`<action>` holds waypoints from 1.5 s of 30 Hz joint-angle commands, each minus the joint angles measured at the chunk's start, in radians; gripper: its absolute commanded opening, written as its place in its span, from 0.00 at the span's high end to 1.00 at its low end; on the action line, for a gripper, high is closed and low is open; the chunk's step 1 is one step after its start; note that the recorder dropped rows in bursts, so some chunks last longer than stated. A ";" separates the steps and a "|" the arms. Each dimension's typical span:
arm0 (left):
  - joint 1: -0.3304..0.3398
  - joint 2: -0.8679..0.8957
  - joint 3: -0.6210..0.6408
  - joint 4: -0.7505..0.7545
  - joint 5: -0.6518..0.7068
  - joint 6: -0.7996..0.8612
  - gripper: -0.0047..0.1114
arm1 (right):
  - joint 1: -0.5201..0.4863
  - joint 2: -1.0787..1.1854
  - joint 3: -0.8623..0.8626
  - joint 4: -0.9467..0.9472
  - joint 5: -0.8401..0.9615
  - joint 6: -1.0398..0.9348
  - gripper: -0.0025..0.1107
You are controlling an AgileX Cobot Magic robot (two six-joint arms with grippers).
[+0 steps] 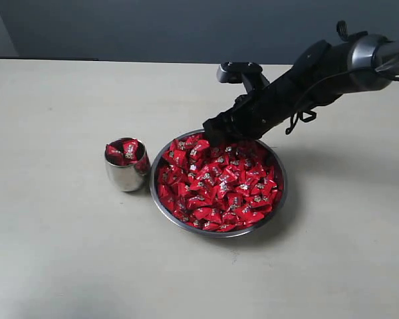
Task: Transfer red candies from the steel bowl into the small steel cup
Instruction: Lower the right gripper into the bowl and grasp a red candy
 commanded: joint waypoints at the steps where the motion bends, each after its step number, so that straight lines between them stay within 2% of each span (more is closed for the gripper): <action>1: 0.001 -0.004 0.004 -0.002 -0.002 -0.001 0.96 | -0.003 0.007 -0.006 0.002 0.003 0.000 0.62; 13: 0.001 -0.004 0.004 -0.002 -0.002 -0.001 0.96 | 0.054 0.007 -0.006 -0.028 -0.038 0.000 0.62; 24: 0.001 -0.004 0.004 -0.002 -0.002 -0.001 0.96 | 0.055 0.007 -0.006 -0.111 -0.046 0.046 0.62; 26: 0.001 -0.004 0.004 -0.002 -0.002 -0.001 0.96 | 0.055 0.007 -0.006 -0.111 -0.049 0.048 0.65; 32: 0.001 -0.004 0.004 -0.002 -0.002 -0.001 0.96 | 0.055 0.008 -0.006 -0.114 -0.050 0.048 0.82; 37: 0.001 -0.004 0.004 -0.002 -0.002 -0.001 0.96 | 0.055 0.008 -0.006 -0.133 -0.050 0.048 0.88; 40: 0.001 -0.004 0.004 -0.002 -0.002 -0.001 0.96 | 0.055 0.008 -0.006 -0.133 -0.048 0.048 0.97; 45: 0.001 -0.004 0.004 -0.002 -0.002 -0.001 0.96 | 0.055 0.004 -0.006 -0.141 -0.046 0.063 0.98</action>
